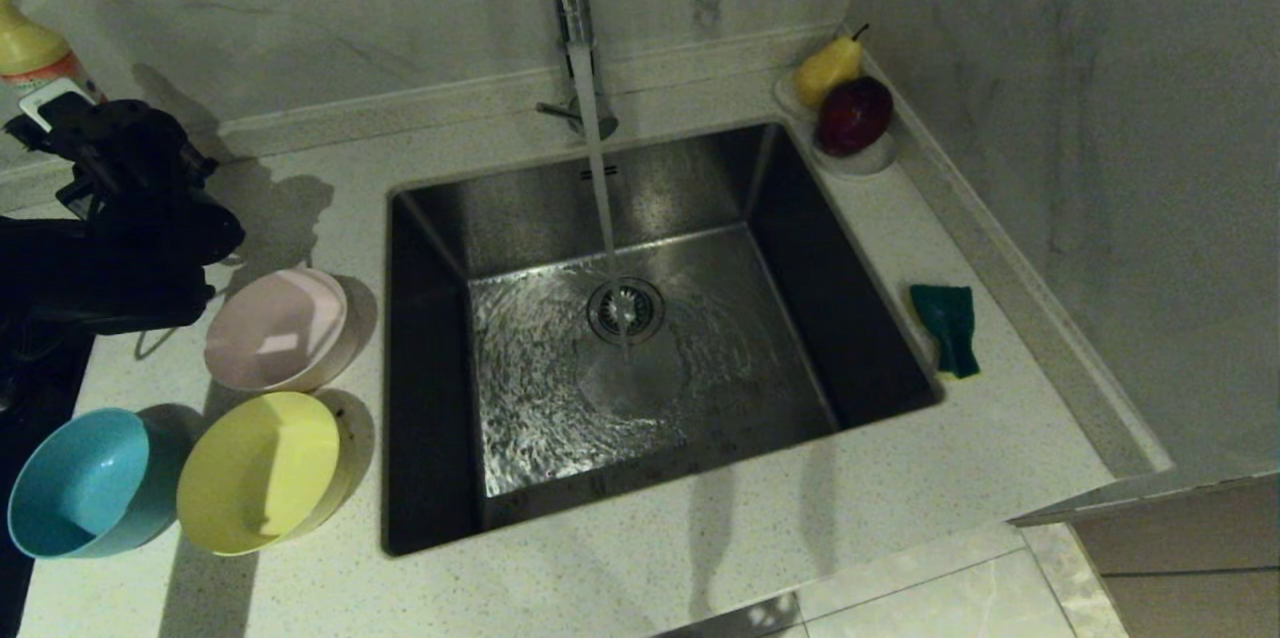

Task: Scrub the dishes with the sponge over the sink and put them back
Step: Place the dish soap on the table

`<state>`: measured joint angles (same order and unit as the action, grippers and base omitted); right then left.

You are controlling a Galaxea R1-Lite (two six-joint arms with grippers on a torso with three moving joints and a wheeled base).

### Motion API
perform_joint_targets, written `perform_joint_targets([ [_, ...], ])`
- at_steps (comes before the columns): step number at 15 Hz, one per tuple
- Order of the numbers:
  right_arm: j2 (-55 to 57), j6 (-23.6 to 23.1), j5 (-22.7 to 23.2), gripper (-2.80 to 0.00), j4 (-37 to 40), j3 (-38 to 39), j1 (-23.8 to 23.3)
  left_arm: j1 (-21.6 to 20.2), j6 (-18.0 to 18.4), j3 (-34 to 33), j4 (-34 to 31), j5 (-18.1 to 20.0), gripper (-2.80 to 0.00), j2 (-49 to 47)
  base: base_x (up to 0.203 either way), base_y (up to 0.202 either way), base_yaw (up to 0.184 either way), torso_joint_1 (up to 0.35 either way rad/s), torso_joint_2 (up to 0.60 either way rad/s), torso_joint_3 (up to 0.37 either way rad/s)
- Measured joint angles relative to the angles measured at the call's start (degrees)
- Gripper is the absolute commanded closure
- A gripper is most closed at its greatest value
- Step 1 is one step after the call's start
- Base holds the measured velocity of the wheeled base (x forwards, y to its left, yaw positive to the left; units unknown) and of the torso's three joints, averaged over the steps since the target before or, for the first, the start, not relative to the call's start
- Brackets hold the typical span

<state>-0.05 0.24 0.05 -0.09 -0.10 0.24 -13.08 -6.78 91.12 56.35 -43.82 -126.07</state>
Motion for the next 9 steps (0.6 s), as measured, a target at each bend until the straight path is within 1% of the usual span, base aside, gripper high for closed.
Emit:
perform_joint_targets([
  [3,0.00,0.02,0.02,0.00,0.02,0.00,0.00,0.16,-0.28,0.04,0.87,-0.76,0.00,-1.27,0.000,0.000,0.000,0.000,0.00,0.000],
  [6,0.00,0.00,0.02,0.00,0.02,0.00,0.00,0.22,-0.66,-0.44,2.59,-2.54,0.00,-1.54,0.000,0.000,0.000,0.000,0.00,0.000],
  [9,0.00,0.02,0.02,0.00,0.02,0.00,0.00,0.10,-0.52,-0.56,4.01,-2.84,0.00,-1.57,0.000,0.000,0.000,0.000,0.00,0.000],
])
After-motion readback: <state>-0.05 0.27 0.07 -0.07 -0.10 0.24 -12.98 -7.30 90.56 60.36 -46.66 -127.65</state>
